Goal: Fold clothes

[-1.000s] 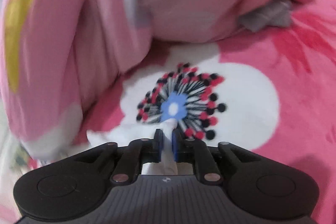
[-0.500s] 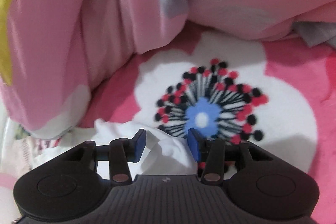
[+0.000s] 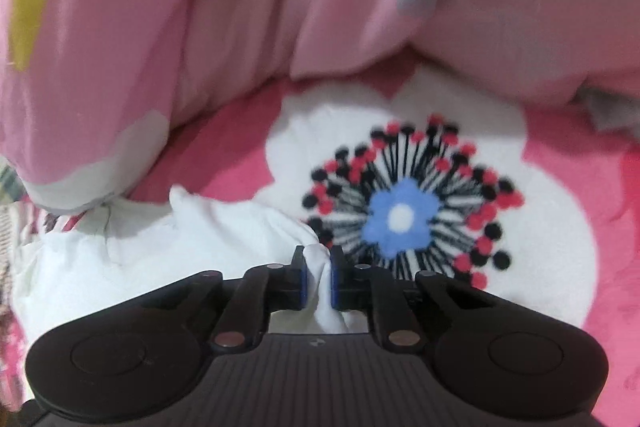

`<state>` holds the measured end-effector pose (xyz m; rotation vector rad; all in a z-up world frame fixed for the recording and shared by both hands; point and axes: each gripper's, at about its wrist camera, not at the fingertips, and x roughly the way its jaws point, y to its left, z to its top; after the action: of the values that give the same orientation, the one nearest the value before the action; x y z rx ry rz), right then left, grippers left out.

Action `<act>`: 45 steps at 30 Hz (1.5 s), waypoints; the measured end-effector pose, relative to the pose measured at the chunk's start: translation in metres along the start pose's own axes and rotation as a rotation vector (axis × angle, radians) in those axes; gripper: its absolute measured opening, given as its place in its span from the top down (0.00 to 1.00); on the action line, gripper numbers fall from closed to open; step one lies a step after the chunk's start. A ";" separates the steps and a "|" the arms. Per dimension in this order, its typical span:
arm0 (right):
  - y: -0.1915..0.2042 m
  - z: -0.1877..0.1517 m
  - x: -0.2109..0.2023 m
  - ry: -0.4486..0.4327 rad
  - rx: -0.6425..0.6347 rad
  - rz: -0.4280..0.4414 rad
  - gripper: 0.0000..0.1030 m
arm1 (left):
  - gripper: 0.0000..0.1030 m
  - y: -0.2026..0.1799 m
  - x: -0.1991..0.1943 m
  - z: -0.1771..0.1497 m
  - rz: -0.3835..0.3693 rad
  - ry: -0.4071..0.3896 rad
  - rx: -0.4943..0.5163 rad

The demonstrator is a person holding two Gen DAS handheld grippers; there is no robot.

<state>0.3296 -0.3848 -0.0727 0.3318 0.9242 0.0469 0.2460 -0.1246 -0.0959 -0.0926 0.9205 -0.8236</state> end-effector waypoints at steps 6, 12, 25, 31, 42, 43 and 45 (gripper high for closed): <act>0.050 -0.020 -0.016 -0.171 -0.288 -0.278 0.90 | 0.67 -0.003 0.001 0.000 0.012 -0.002 0.011; 0.028 -0.027 0.032 -0.142 -0.317 -0.428 0.89 | 0.67 0.002 0.001 0.000 -0.002 0.004 -0.007; -0.069 -0.012 -0.075 -0.348 0.377 -0.115 0.82 | 0.67 0.010 -0.013 0.009 0.013 0.006 -0.080; -0.054 -0.060 -0.150 -0.358 0.407 0.048 0.82 | 0.67 0.030 -0.061 0.018 0.157 -0.052 -0.135; -0.005 -0.154 -0.220 -0.333 0.252 0.140 0.82 | 0.56 0.041 -0.194 0.010 0.410 -0.184 -0.117; 0.005 -0.163 -0.219 -0.321 0.220 0.163 0.82 | 0.56 0.044 -0.197 0.005 0.425 -0.176 -0.126; 0.028 -0.178 -0.213 -0.299 0.154 0.192 0.82 | 0.56 0.053 -0.193 -0.004 0.413 -0.152 -0.167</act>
<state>0.0629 -0.3508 0.0018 0.5539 0.5982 0.0998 0.2107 0.0422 0.0089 -0.1041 0.8253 -0.3517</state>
